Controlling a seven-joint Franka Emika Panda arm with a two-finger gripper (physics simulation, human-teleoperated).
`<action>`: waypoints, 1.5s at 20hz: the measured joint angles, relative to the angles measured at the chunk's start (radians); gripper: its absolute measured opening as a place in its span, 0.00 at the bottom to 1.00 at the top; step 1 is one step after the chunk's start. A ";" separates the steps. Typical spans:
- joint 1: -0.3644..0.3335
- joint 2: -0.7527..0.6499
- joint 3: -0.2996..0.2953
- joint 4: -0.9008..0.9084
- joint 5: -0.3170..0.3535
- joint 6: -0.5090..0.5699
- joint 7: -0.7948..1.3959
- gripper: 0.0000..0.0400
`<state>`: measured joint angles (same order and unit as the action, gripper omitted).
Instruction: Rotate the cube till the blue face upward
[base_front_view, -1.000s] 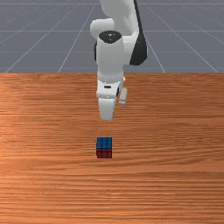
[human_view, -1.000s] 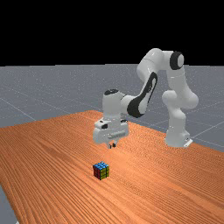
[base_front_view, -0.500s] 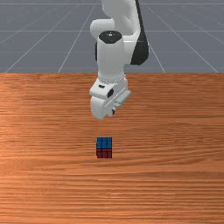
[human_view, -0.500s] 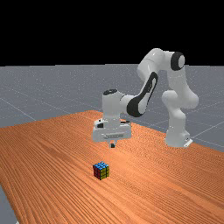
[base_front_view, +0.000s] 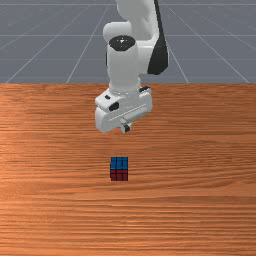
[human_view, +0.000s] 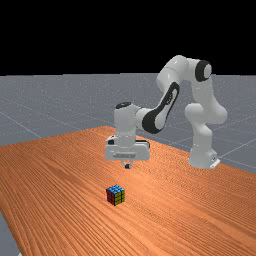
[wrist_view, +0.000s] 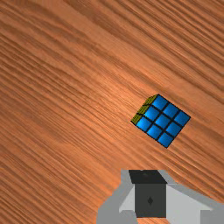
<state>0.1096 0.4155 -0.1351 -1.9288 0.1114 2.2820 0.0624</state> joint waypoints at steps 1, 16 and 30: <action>0.004 0.001 -0.005 0.001 0.005 -0.003 0.035 0.00; 0.066 0.011 -0.075 0.018 0.099 -0.031 0.551 0.00; 0.031 0.142 -0.060 0.224 0.155 -0.074 0.576 0.00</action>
<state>0.1405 0.5573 -0.1947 -1.7047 0.2667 2.2080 0.6388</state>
